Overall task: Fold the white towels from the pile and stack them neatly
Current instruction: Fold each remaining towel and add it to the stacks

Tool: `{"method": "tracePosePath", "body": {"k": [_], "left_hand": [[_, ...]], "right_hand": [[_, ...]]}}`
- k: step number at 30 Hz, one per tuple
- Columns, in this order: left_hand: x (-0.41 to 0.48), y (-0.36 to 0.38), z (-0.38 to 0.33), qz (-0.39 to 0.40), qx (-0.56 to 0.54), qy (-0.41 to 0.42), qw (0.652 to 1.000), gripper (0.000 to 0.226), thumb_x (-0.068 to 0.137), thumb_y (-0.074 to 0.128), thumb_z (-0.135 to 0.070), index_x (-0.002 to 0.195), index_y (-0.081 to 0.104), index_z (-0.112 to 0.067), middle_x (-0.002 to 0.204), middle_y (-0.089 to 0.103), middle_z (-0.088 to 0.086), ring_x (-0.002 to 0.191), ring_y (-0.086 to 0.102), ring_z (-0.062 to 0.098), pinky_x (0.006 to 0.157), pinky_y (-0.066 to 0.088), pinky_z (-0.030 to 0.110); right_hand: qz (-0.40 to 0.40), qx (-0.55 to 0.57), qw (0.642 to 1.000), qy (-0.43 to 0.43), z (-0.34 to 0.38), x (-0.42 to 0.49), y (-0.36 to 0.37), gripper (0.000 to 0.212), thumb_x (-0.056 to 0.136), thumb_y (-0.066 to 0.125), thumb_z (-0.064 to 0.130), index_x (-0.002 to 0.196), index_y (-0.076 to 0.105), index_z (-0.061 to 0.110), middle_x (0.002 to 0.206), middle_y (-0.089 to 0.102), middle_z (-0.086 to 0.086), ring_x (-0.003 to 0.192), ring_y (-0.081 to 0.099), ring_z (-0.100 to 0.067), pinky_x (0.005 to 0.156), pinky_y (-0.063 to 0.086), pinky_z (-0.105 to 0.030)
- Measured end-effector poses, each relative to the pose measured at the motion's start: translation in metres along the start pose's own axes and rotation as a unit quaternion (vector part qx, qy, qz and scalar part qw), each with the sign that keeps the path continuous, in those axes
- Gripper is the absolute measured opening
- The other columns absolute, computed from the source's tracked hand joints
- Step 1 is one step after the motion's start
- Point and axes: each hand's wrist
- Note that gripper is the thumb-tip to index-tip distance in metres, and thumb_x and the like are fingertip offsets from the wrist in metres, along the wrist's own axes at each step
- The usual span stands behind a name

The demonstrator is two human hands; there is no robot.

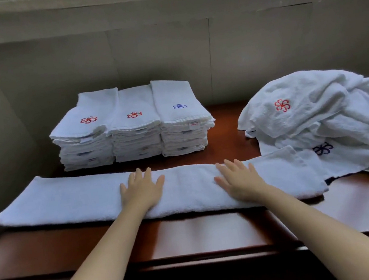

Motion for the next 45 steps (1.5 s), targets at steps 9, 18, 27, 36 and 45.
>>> {"method": "tracePosePath", "body": {"k": [9, 18, 27, 36, 45], "left_hand": [[-0.009, -0.037, 0.148, -0.048, -0.082, -0.317, 0.943, 0.072, 0.097, 0.018, -0.059, 0.154, 0.006, -0.018, 0.161, -0.004, 0.004, 0.147, -0.006, 0.023, 0.114, -0.005, 0.056], [-0.017, -0.048, 0.259, -0.176, -0.296, -0.434, 0.833, 0.065, 0.089, 0.052, -0.035, 0.139, 0.028, 0.001, 0.124, 0.058, 0.023, 0.119, 0.05, 0.04, 0.113, 0.023, 0.052], [-0.01, -0.082, 0.183, -0.348, -0.527, -0.222, 0.743, 0.05, 0.085, 0.062, -0.019, 0.129, 0.039, -0.019, 0.104, 0.058, 0.002, 0.106, 0.06, 0.028, 0.087, 0.049, 0.038], [-0.078, -0.1, -0.009, 0.057, -0.314, 0.288, 0.903, 0.017, 0.087, 0.068, -0.015, 0.101, 0.065, -0.025, 0.1, 0.069, -0.007, 0.087, 0.063, -0.003, 0.074, 0.045, 0.003], [-0.05, -0.084, 0.009, -0.007, -0.3, 0.152, 0.942, 0.019, 0.095, 0.053, -0.022, 0.109, 0.065, -0.025, 0.11, 0.064, -0.006, 0.098, 0.058, 0.006, 0.073, 0.044, 0.019]], "right_hand": [[-0.034, -0.024, 0.999, -0.025, 0.076, 0.025, 0.002, 0.05, 0.101, 0.028, 0.032, 0.149, 0.021, 0.02, 0.157, 0.018, -0.006, 0.146, 0.011, -0.027, 0.114, 0.009, -0.053], [0.028, -0.002, 0.975, -0.221, 0.129, 0.021, 0.031, 0.055, 0.096, 0.019, 0.06, 0.148, 0.014, 0.043, 0.16, 0.003, 0.007, 0.147, -0.002, -0.015, 0.116, -0.006, -0.042], [0.077, 0.583, 0.808, -0.033, 0.118, 0.001, -0.023, 0.035, 0.1, 0.037, 0.042, 0.114, 0.06, 0.021, 0.108, 0.068, -0.005, 0.093, 0.069, -0.02, 0.078, 0.05, -0.024], [0.201, 0.779, 0.588, 0.083, 0.071, -0.006, -0.05, 0.051, 0.095, 0.047, 0.045, 0.12, 0.054, 0.001, 0.106, 0.07, -0.017, 0.089, 0.071, -0.031, 0.069, 0.058, -0.037], [-0.014, 0.62, 0.776, 0.116, 0.02, -0.024, -0.055, 0.019, 0.083, 0.06, -0.004, 0.1, 0.067, -0.001, 0.089, 0.073, -0.01, 0.076, 0.07, -0.022, 0.064, 0.055, -0.029]]}}
Point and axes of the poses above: each hand's wrist, its own x-axis towards the middle knuckle, its own y-axis out of the palm, z = x × y
